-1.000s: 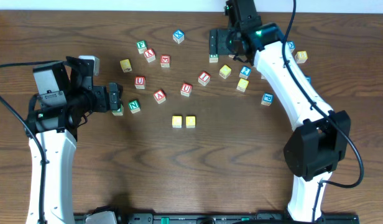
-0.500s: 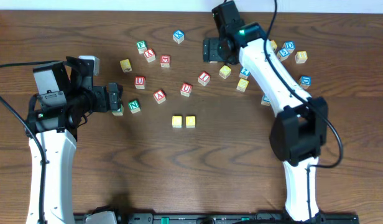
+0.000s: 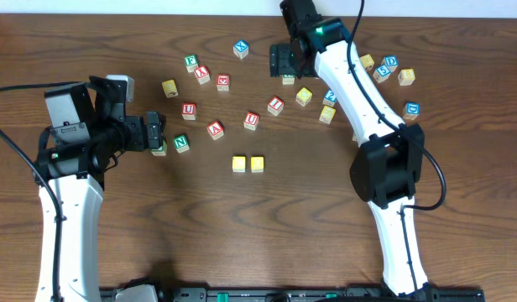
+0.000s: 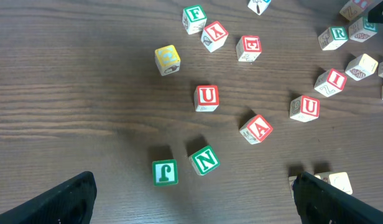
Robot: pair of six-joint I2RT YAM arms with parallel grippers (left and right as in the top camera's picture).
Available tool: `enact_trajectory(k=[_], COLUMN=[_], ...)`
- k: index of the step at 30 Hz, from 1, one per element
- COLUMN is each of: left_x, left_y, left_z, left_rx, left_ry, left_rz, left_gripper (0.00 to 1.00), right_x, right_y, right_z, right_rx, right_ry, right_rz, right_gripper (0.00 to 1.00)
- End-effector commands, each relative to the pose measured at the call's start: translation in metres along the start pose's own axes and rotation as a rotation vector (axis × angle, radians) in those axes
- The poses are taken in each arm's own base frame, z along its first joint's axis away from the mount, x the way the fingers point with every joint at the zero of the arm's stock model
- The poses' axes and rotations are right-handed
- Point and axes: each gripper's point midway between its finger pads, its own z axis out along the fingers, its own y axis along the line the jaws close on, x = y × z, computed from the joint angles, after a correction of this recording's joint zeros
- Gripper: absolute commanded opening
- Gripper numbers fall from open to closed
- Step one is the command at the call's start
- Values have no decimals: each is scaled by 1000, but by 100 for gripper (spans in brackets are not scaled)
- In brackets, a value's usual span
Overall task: Spell out CORL
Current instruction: 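Lower the right gripper over the green R block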
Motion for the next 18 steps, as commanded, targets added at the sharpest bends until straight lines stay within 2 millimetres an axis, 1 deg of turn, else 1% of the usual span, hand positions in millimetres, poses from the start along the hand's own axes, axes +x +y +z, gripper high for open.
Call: enact_trajectory(k=[1,3,5,8,12,15,18], left_x=[0,0,0,0,0,0,0], left_y=[2,2,2,2,2,2,2], left_z=[0,0,0,0,0,0,0], left_rx=[-4,-4,-4,-4,-4,-4,-4], left_ry=[1,1,1,1,1,1,1], left_rz=[7,7,7,7,7,7,7], left_gripper=[99,99,99,99,99,99,99], right_x=[-8,-11,-15,-23,-25,-22,-16], right_y=[-6,-9,-7,-3,5,8,10], right_z=[0,0,0,0,2,9,24], right_rx=[-22,-22,-25,-27,-40,-32,-27], right_ry=[-6,-12,-31,-69,-86,-83,-63], right_rz=[13,18,-5,-26,-24,-33,-39], right_gripper=[86,85,85,87,85,84,84])
